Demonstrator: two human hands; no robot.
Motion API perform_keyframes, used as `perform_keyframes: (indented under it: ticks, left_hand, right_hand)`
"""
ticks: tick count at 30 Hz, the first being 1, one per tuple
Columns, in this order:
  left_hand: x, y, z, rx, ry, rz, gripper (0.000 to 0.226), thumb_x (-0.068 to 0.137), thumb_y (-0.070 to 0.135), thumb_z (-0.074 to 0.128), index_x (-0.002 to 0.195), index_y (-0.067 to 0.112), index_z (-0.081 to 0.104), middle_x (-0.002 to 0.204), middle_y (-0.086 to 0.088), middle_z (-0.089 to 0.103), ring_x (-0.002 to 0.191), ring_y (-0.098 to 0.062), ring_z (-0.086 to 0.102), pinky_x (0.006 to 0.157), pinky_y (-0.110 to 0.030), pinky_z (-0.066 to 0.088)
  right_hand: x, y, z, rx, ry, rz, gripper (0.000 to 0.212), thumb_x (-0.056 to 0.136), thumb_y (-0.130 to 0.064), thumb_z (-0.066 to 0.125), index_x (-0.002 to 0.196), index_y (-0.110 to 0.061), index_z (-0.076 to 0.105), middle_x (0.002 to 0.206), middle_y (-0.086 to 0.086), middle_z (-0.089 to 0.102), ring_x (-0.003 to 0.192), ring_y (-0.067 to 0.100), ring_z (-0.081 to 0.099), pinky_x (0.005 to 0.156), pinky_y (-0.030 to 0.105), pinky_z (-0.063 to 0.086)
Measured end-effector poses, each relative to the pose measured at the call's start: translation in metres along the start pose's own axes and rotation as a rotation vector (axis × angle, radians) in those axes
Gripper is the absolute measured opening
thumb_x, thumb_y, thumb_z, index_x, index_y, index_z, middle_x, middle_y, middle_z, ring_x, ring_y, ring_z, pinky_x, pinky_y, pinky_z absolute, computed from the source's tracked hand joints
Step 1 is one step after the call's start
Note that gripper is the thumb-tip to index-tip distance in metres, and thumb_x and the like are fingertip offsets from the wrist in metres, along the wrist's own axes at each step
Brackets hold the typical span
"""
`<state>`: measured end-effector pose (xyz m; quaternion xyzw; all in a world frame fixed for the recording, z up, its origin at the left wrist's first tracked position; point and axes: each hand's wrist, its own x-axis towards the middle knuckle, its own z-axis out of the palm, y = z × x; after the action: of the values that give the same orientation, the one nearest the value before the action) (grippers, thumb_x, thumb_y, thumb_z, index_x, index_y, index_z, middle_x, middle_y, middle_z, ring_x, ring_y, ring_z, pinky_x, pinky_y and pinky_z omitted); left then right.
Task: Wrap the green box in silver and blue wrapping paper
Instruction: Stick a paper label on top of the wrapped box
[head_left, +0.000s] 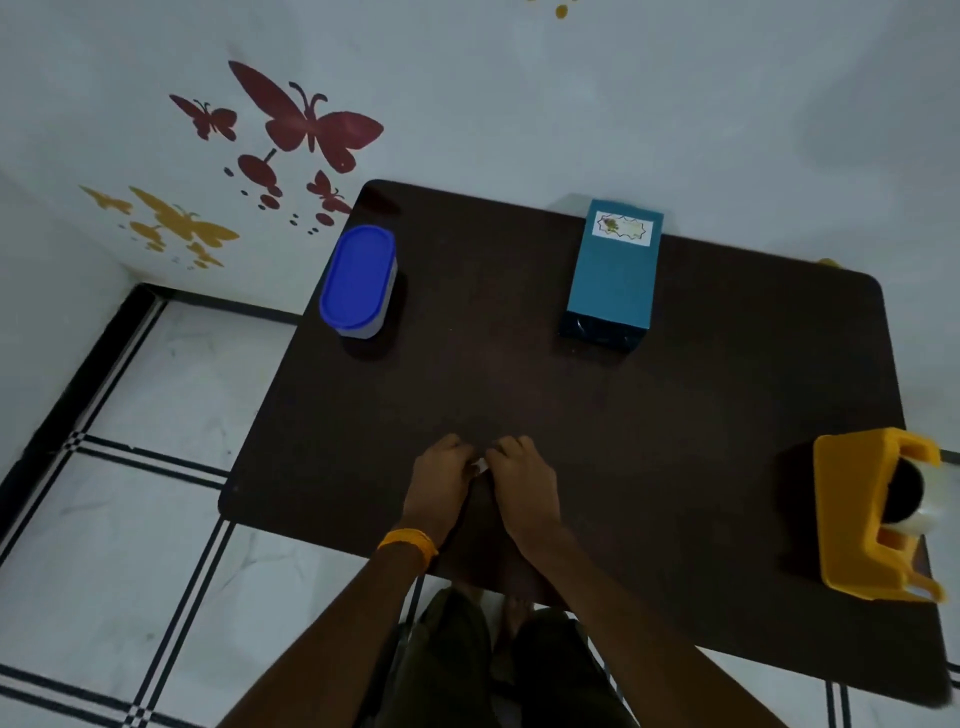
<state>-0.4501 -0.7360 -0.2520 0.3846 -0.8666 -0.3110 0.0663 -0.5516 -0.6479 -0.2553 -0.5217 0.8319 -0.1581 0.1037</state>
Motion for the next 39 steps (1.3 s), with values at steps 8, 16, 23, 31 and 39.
perform_keyframes:
  ticks: [8,16,23,31,39]
  left_hand:
    - [0.055,0.096,-0.017,-0.330,0.073,0.024,0.009,0.086,0.010,0.066,0.085,0.016,0.072,0.081,0.002,0.068,0.076,-0.011,0.063,0.072,-0.034,0.054]
    - [0.103,0.259,-0.028,-0.761,-0.211,0.277,0.022,0.087,0.008,0.072,0.107,0.016,0.075,0.102,0.003,0.074,0.099,-0.005,0.068,0.086,-0.019,0.054]
    - [0.093,0.403,0.021,-0.814,-0.371,0.487,0.013,0.082,0.010,0.078,0.095,0.008,0.075,0.093,-0.001,0.075,0.090,-0.012,0.072,0.079,-0.027,0.058]
    - [0.055,0.527,0.139,-0.828,-0.241,0.483,0.007,0.085,0.009,0.075,0.088,0.005,0.070,0.085,-0.005,0.072,0.083,-0.017,0.073,0.077,-0.035,0.060]
    - [0.050,0.626,0.228,-0.715,-0.160,0.406,0.005,0.088,0.008,0.072,0.085,0.005,0.071,0.079,-0.004,0.071,0.074,-0.006,0.069,0.068,-0.015,0.053]
  right_hand:
    - [0.043,0.028,-0.096,0.546,0.185,0.548,0.021,0.092,-0.002,0.058,0.088,-0.017,0.072,0.084,-0.006,0.069,0.077,0.002,0.063,0.068,0.013,0.049]
    - [0.016,0.128,-0.254,0.710,0.421,0.627,0.029,0.084,-0.015,0.074,0.113,-0.015,0.076,0.110,-0.002,0.075,0.102,0.006,0.067,0.094,0.025,0.054]
    - [-0.072,0.227,-0.349,0.669,0.657,0.586,0.012,0.083,-0.007,0.078,0.094,-0.011,0.081,0.089,-0.001,0.078,0.085,0.006,0.072,0.081,0.021,0.058]
    - [-0.155,0.363,-0.378,0.851,0.745,0.506,0.007,0.091,-0.012,0.072,0.088,-0.015,0.077,0.080,-0.002,0.076,0.079,0.013,0.073,0.075,0.024,0.058]
    - [-0.197,0.487,-0.396,0.944,0.666,0.546,0.014,0.094,-0.017,0.068,0.099,-0.011,0.079,0.090,-0.002,0.078,0.086,0.011,0.073,0.081,0.024,0.059]
